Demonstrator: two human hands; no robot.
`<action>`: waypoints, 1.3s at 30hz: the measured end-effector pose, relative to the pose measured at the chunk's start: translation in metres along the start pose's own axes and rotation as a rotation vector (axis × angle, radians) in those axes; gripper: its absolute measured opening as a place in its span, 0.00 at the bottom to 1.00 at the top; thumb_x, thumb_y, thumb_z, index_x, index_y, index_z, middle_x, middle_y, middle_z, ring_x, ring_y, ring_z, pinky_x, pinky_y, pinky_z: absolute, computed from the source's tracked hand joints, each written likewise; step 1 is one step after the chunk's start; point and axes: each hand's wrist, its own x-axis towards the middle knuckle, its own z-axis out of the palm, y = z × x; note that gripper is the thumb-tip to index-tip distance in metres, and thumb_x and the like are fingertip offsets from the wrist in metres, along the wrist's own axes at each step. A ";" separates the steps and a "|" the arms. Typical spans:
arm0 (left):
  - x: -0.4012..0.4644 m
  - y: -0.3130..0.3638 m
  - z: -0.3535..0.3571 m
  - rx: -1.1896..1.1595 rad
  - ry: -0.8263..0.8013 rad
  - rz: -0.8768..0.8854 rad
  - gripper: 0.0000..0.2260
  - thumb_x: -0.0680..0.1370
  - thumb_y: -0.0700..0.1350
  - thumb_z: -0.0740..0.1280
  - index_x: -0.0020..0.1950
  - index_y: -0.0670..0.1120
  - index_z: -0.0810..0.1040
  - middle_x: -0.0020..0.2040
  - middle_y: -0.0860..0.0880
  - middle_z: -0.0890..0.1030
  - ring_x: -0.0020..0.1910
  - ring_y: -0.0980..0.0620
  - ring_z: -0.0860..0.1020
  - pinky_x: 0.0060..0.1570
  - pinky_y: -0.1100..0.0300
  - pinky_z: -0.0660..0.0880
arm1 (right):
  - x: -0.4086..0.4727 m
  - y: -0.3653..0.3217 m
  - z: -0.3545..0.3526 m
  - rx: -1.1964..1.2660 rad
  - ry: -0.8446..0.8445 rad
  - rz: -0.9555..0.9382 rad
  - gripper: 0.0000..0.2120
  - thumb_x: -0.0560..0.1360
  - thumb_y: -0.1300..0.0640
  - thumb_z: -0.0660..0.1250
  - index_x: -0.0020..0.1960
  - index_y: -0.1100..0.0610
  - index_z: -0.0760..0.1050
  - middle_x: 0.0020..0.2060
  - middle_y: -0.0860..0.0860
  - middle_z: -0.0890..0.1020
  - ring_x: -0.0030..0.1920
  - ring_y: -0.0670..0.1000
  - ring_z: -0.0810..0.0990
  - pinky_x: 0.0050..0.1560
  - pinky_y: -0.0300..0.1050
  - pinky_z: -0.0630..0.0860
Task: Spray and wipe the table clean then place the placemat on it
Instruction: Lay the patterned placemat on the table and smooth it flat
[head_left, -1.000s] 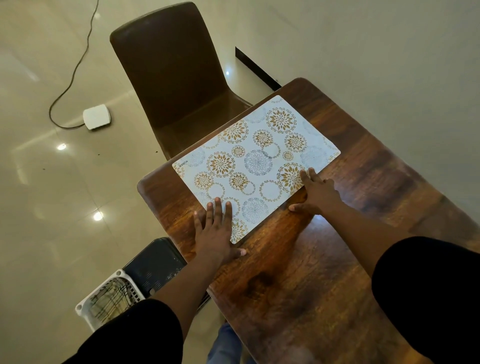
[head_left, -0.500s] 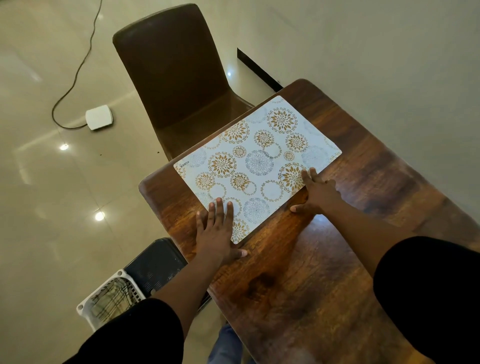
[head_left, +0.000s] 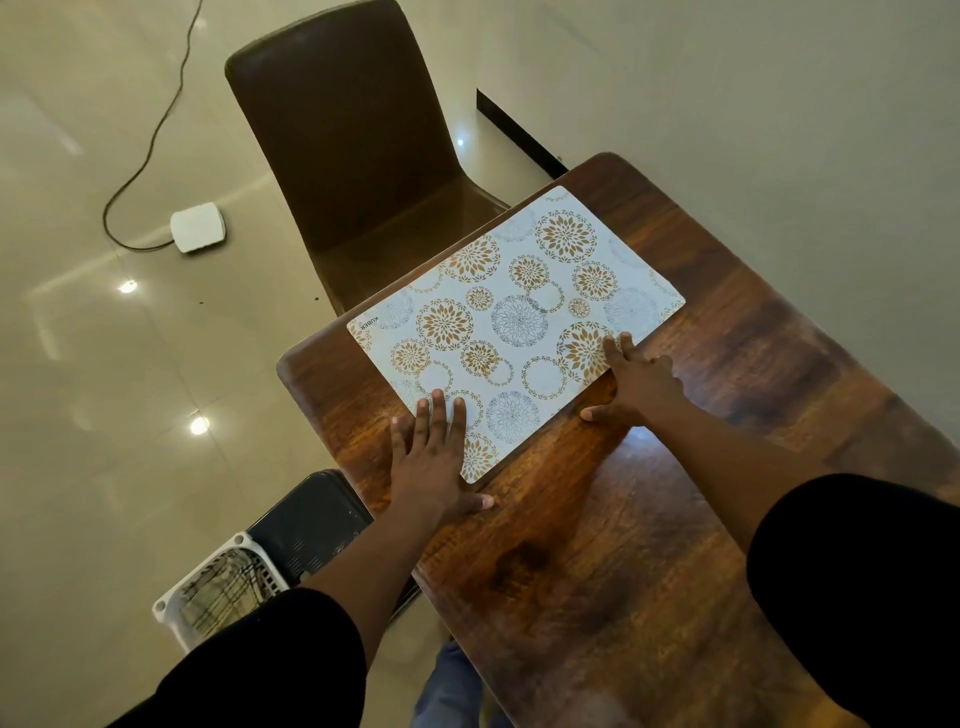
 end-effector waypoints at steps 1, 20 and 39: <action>0.000 0.000 0.000 0.001 -0.002 -0.001 0.63 0.74 0.74 0.69 0.82 0.48 0.24 0.81 0.43 0.22 0.81 0.39 0.24 0.80 0.36 0.29 | 0.000 0.000 -0.001 0.002 -0.002 -0.004 0.59 0.69 0.29 0.73 0.84 0.46 0.39 0.84 0.49 0.40 0.78 0.73 0.51 0.70 0.70 0.65; 0.005 -0.002 0.001 -0.016 -0.013 -0.011 0.65 0.72 0.75 0.70 0.82 0.47 0.24 0.80 0.42 0.21 0.80 0.39 0.23 0.79 0.36 0.28 | 0.005 -0.001 0.003 0.000 -0.005 0.010 0.60 0.68 0.29 0.74 0.84 0.46 0.39 0.84 0.49 0.42 0.78 0.72 0.52 0.70 0.70 0.66; 0.004 0.001 -0.003 0.011 -0.019 -0.025 0.66 0.71 0.75 0.70 0.82 0.46 0.23 0.80 0.41 0.21 0.81 0.39 0.24 0.79 0.35 0.30 | 0.000 -0.002 0.002 0.000 -0.011 0.007 0.58 0.70 0.30 0.73 0.84 0.47 0.39 0.83 0.49 0.40 0.79 0.73 0.49 0.70 0.72 0.66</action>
